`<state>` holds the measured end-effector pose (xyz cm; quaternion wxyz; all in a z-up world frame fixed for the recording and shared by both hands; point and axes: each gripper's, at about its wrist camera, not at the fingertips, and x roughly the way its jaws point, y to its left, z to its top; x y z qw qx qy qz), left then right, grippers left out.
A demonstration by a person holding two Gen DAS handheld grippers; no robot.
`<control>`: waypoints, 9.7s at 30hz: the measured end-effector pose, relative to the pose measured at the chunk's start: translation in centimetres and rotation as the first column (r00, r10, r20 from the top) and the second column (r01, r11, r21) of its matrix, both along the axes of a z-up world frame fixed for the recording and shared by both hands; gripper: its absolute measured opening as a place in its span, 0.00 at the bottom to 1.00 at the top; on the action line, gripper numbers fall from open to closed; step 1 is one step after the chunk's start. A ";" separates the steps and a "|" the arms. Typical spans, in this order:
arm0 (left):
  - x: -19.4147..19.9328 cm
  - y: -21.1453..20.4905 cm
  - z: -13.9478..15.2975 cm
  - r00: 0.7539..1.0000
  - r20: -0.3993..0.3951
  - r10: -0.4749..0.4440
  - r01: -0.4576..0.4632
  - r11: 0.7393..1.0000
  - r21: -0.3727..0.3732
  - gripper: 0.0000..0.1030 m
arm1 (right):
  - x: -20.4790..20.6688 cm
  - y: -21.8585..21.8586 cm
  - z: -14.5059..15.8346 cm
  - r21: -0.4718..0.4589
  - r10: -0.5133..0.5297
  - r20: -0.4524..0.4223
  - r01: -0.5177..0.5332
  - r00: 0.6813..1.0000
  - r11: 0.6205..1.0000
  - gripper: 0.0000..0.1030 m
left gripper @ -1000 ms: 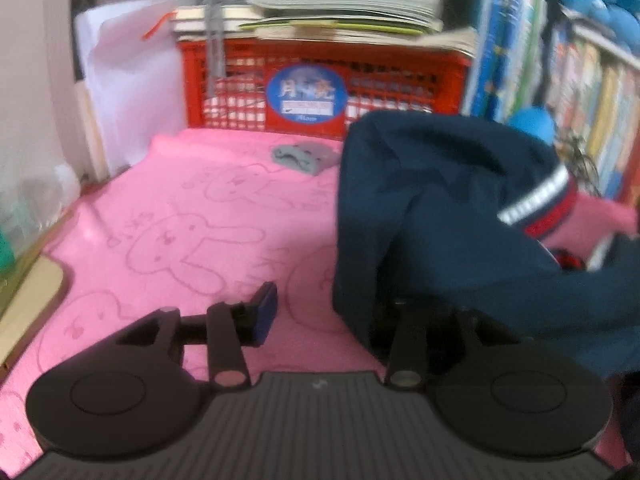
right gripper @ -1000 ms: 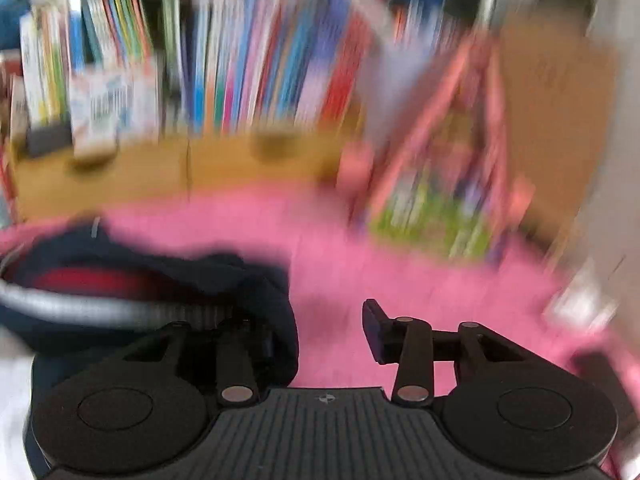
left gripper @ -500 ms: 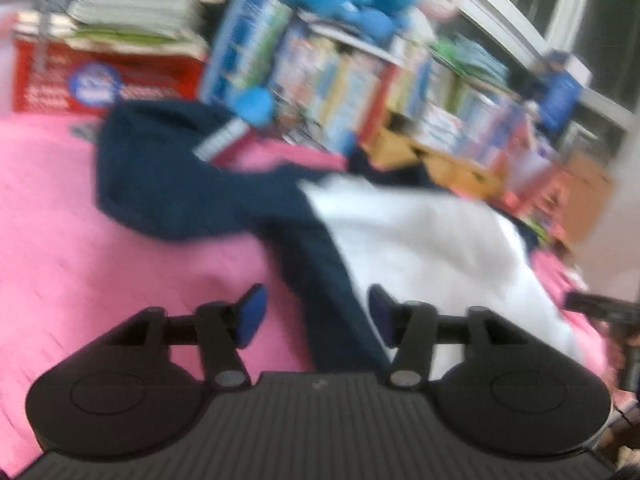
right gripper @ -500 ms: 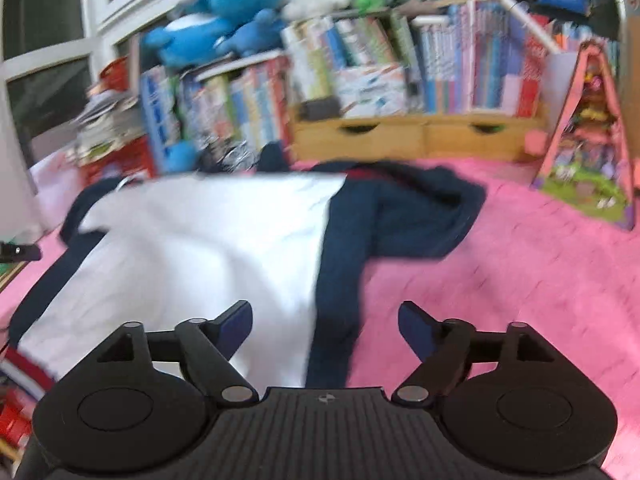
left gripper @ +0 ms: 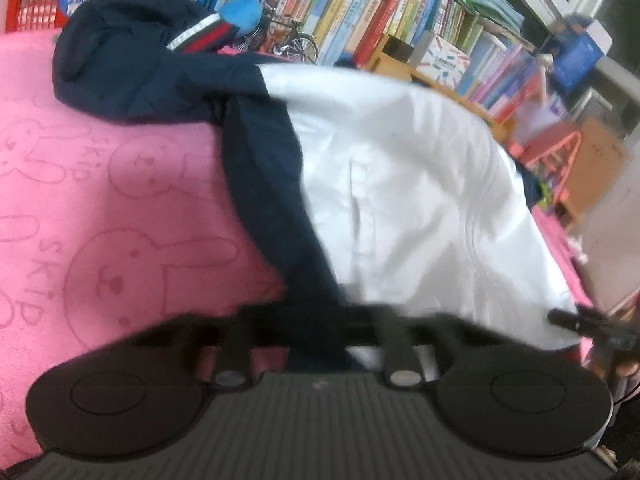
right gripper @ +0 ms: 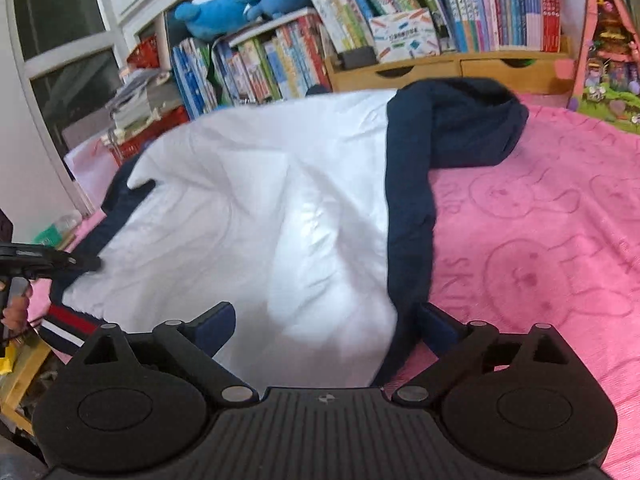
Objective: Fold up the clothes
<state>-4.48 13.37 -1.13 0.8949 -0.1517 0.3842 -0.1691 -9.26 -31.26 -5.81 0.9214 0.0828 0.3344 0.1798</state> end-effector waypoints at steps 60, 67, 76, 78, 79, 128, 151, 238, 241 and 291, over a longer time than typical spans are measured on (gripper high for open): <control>4.2 -8.2 -1.6 0.947 0.186 -0.260 0.206 0.941 0.268 0.50 | 32.0 14.3 2.6 -0.420 0.005 0.279 0.117 0.960 0.900 0.58; 4.3 -8.7 -1.4 0.947 0.185 -0.263 0.203 0.934 0.293 0.51 | 32.4 8.0 0.3 -0.643 -0.073 0.172 0.168 0.982 0.747 0.63; 4.1 -9.1 -1.2 0.948 0.186 -0.260 0.192 0.929 0.317 0.52 | 28.8 -1.0 4.6 -0.464 -0.390 0.350 0.519 0.852 0.718 0.11; 4.1 -9.2 -1.2 0.948 0.186 -0.259 0.191 0.928 0.319 0.52 | 27.6 -4.9 5.0 -0.407 -0.526 0.327 0.619 0.785 0.671 0.11; 4.1 -9.2 -1.2 0.948 0.186 -0.259 0.191 0.928 0.320 0.52 | 27.1 -6.7 4.9 -0.394 -0.573 0.291 0.642 0.766 0.658 0.15; 3.8 -9.4 -1.7 0.952 0.185 -0.242 0.162 0.918 0.362 0.67 | 13.9 -17.8 7.3 -0.192 -0.553 0.127 0.568 0.823 0.801 0.69; 2.8 -9.2 -2.0 0.957 0.211 -0.202 0.121 0.931 0.345 0.71 | 14.5 -0.3 0.4 -0.379 -0.125 0.026 0.126 0.992 0.917 0.77; 2.6 14.4 3.8 0.870 0.268 0.413 -0.476 0.844 0.246 0.27 | 13.9 16.0 -1.0 -0.233 0.292 0.027 -0.279 0.956 0.932 0.95; 3.3 15.6 5.2 0.857 0.303 0.418 -0.475 0.868 0.146 0.32 | 13.9 16.0 -1.0 -0.233 0.292 0.026 -0.279 0.956 0.932 0.96; 10.5 21.5 12.4 0.547 0.530 0.649 -0.696 0.703 -0.143 0.10 | 14.0 16.2 -0.9 -0.235 0.297 0.020 -0.284 0.955 0.930 1.00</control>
